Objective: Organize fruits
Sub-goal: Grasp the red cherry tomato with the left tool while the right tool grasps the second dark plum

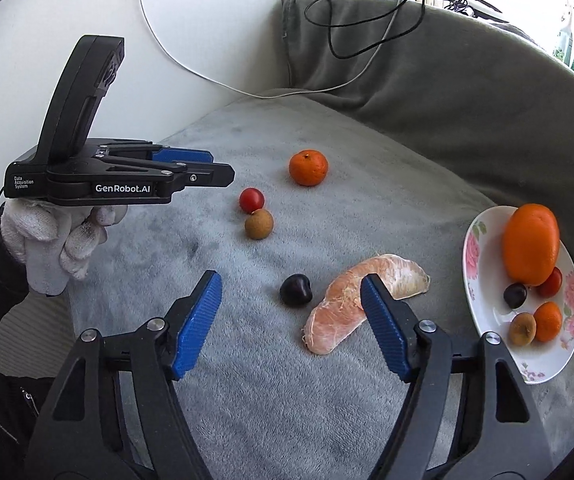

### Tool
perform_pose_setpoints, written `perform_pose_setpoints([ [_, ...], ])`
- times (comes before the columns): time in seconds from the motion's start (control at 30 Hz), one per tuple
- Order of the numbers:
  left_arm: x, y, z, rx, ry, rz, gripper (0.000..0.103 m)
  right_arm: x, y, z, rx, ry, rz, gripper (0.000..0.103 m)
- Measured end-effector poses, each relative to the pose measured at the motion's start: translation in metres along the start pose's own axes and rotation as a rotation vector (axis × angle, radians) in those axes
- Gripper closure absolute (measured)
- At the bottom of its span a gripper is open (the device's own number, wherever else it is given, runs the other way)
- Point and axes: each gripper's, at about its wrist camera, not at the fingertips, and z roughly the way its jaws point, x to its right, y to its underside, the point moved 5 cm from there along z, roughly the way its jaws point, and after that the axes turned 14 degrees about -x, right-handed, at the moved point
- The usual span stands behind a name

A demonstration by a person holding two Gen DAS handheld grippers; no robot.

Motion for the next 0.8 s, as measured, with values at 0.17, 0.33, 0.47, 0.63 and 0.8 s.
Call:
perform_pose_setpoints([
  [0.17,-0.001,0.001,0.009,-0.023,0.019,-0.005,0.066,-0.008,0.001,0.02,-0.068,-0.001,-0.051,0.05],
  [0.33,-0.005,0.001,0.015,-0.044,0.034,-0.016,0.068,-0.006,-0.005,0.034,-0.112,0.01,-0.071,0.056],
  [0.47,-0.007,0.001,0.019,-0.058,0.048,-0.02,0.069,-0.004,-0.011,0.041,-0.141,0.031,-0.099,0.059],
  [0.63,-0.008,-0.001,0.024,-0.073,0.058,-0.019,0.069,-0.008,-0.017,0.049,-0.168,0.054,-0.14,0.061],
  [0.8,-0.006,-0.002,0.031,-0.089,0.062,-0.013,0.069,-0.014,-0.02,0.059,-0.199,0.099,-0.191,0.061],
])
